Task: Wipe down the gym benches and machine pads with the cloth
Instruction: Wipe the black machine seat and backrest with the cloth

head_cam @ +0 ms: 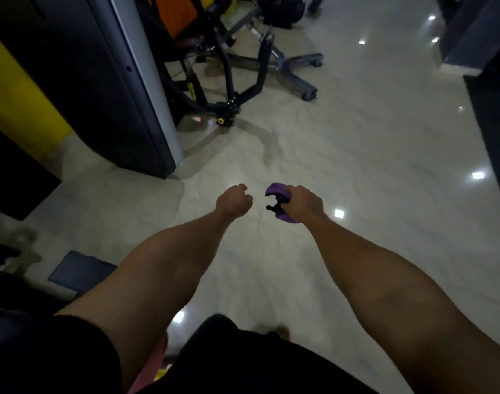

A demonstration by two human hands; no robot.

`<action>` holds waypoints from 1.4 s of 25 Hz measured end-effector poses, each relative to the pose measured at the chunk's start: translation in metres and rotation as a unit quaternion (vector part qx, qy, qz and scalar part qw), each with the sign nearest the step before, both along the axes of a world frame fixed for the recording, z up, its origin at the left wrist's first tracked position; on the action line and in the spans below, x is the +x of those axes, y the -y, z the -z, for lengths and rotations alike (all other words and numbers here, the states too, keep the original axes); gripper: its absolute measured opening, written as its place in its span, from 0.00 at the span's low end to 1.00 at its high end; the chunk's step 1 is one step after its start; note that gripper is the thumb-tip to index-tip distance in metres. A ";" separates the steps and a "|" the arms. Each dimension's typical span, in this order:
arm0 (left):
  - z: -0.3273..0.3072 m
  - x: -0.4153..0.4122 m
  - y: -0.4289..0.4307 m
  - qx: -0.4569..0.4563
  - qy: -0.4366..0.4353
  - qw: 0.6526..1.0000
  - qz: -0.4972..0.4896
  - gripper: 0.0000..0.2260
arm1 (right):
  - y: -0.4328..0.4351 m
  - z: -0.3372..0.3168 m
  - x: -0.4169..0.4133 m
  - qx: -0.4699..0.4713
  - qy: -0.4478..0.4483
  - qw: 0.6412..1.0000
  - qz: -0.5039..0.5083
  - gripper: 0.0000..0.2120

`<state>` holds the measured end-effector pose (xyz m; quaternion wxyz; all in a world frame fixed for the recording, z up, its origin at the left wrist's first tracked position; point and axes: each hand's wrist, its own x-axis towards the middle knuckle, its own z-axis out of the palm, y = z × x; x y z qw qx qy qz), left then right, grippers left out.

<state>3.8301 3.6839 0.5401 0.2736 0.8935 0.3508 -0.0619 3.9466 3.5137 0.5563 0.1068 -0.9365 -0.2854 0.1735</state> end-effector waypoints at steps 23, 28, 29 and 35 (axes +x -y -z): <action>-0.001 0.304 -0.340 -0.021 0.001 0.988 -0.152 0.22 | -0.381 -0.008 0.353 0.031 0.026 0.982 -0.184 0.20; -0.019 0.391 -0.414 -0.010 -0.007 0.980 -0.197 0.21 | -0.475 -0.024 0.444 0.050 0.053 0.971 -0.227 0.21; -0.025 0.409 -0.432 0.006 -0.012 0.980 -0.200 0.21 | -0.497 -0.029 0.461 0.047 0.053 0.967 -0.243 0.21; -0.051 0.467 -0.560 0.002 0.044 0.958 -0.284 0.19 | -0.628 -0.053 0.537 0.067 0.069 0.950 -0.296 0.20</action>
